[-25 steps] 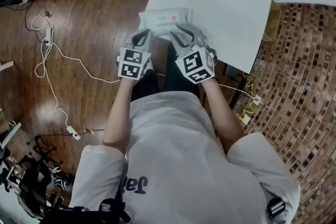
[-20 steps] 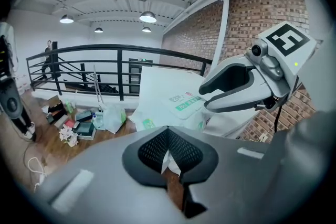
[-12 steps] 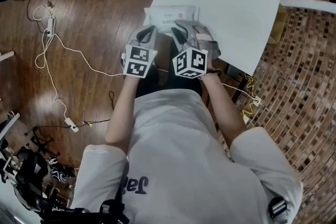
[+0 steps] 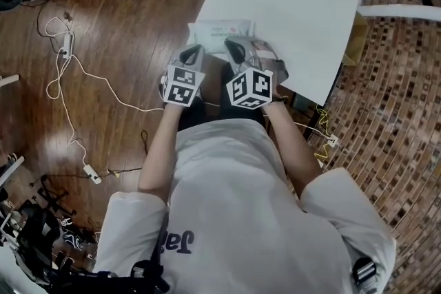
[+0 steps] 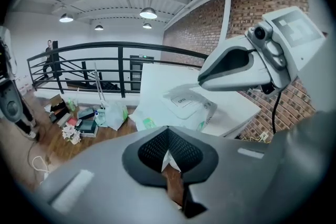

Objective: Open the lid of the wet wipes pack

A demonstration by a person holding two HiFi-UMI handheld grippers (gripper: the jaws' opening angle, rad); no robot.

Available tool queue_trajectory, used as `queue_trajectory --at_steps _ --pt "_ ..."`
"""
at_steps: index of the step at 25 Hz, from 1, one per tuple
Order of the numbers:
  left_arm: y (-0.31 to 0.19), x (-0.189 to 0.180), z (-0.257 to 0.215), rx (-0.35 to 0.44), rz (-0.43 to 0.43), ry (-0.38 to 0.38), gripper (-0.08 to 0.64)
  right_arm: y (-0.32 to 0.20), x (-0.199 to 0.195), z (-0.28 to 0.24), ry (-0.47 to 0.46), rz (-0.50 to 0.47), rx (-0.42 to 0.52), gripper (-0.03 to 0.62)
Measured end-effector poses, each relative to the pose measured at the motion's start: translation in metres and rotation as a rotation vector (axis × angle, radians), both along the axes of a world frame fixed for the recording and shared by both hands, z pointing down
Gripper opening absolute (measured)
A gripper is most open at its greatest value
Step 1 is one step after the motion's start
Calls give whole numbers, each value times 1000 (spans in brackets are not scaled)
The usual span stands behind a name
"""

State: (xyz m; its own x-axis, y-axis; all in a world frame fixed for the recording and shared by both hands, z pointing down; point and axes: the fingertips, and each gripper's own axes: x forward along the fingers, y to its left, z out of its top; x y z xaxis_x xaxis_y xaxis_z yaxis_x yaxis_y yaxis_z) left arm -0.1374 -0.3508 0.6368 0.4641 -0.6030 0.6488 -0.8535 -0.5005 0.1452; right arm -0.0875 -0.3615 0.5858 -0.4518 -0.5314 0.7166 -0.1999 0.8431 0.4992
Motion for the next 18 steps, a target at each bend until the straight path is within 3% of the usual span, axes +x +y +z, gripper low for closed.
queue_trajectory --at_steps 12,18 --pt "-3 2 0 -28 -55 14 15 -67 -5 -20 -81 -8 -222 5" --pt "-4 2 2 -29 -80 18 15 -92 -11 -8 -79 20 -263 8"
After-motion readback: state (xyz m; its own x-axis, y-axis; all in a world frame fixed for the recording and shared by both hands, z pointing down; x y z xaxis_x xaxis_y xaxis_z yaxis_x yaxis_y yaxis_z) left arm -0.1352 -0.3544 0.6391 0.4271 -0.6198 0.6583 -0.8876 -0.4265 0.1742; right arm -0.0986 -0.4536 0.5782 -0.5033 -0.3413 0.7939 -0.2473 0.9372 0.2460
